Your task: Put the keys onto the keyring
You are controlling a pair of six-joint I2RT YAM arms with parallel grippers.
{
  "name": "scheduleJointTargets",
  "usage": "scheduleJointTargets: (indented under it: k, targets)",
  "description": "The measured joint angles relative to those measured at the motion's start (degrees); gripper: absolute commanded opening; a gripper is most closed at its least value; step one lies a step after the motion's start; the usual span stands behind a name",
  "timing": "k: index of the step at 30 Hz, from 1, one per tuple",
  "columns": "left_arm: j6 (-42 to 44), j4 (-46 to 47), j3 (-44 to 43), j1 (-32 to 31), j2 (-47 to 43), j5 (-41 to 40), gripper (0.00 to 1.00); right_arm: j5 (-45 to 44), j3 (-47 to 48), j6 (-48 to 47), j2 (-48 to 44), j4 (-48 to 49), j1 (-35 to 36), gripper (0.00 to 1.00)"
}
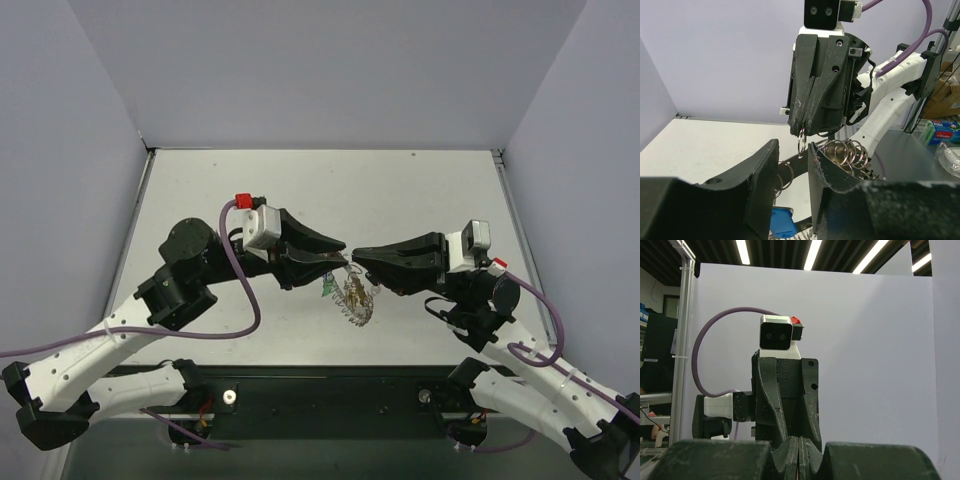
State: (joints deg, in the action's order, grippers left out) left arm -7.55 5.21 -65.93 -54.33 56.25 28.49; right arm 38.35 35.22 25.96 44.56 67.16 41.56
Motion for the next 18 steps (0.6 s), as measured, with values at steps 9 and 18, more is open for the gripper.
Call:
scheduleJointTargets:
  k: [9, 18]
  targets:
    - [-0.6, 0.6, 0.0, 0.1, 1.3, 1.4, 0.13, 0.1, 0.0, 0.0, 0.0, -0.1, -0.4, 0.0]
    - [-0.8, 1.0, 0.0, 0.1, 1.6, 2.3, 0.0, 0.1, 0.0, -0.2, -0.3, -0.1, -0.6, 0.0]
